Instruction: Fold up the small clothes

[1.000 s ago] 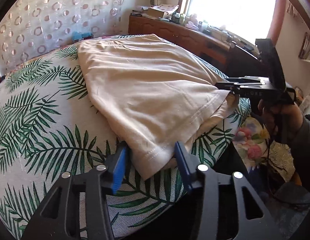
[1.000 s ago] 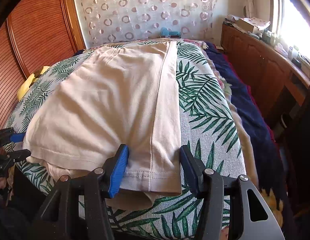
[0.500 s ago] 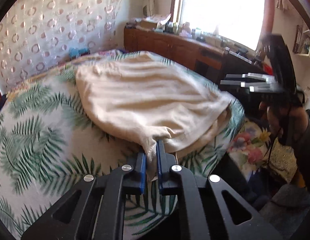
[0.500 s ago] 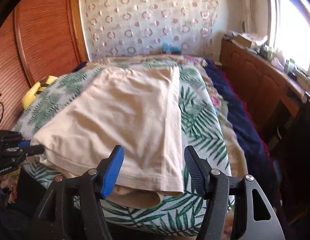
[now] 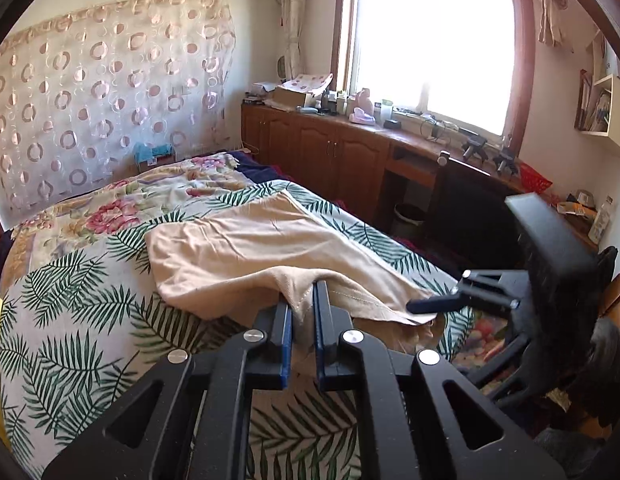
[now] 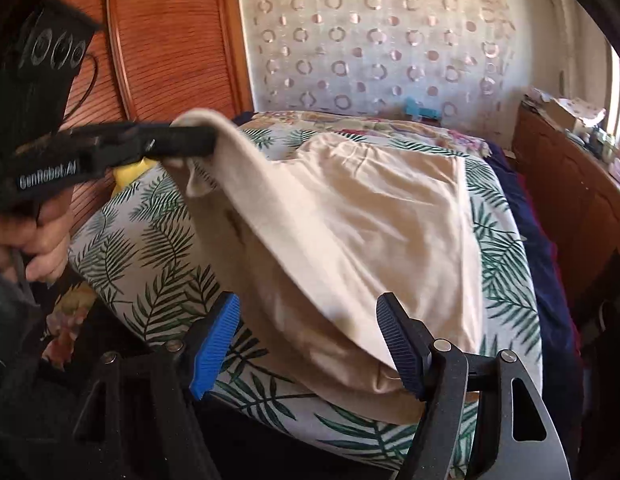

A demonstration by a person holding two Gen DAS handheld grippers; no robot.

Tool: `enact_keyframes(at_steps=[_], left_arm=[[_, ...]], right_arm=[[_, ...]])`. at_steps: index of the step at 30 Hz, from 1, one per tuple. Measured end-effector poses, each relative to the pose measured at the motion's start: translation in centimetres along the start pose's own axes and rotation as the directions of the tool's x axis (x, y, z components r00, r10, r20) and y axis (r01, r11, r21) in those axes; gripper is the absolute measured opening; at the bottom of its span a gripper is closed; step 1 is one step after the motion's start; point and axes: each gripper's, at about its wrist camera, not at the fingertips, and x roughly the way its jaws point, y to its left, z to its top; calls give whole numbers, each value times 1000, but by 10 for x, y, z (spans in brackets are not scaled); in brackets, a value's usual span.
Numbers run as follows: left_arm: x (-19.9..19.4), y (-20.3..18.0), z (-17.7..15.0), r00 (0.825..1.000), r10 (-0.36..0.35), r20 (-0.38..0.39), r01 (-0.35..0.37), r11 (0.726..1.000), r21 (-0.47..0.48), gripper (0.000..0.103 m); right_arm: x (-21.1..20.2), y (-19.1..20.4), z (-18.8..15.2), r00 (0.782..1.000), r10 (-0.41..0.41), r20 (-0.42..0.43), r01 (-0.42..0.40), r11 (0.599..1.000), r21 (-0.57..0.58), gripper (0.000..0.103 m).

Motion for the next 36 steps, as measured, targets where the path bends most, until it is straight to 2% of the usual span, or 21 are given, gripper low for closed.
enact_keyframes(at_steps=[8,11,14,20,21,22,23,25,31,36], left_arm=[[2,3,11,1000,16,21,-16,1000,-1,10],[3,5,12,999,18,30,-18,1000,-7,10],[1,10,13,999,20,41,-20,1000,-21,10],[2,29,14,997,38,60,-34,997,-68,10],[3,32,14,997,39,62,-35,997,-75,10],[5,36,15,997,41,63,-36,996,-84,10],[6,39,15,997,42,63,-36,995,-92,10],[9,45,16,996,57,64,-51,993,-103,10],[23,75,27,991,120,59,-110,983,-144,10],[46,103,43,983,177,42,-168,972,-164,10]], right_arm=[[24,0,-2,998,-29,-60,26,998,-58,73],[28,-5,-1,991,-109,-77,103,992,-70,73],[30,-17,0,973,-217,-77,212,975,-66,73],[32,-39,3,962,-254,-101,248,966,-76,72],[31,-41,4,961,-257,-99,250,965,-78,67],[32,-43,4,963,-250,-97,243,967,-78,45],[31,-46,8,966,-240,-100,233,969,-77,26],[27,-52,19,971,-226,-77,220,973,-75,15],[23,-71,75,974,-225,24,226,969,-98,12],[50,-93,128,978,-195,71,202,973,-109,12]])
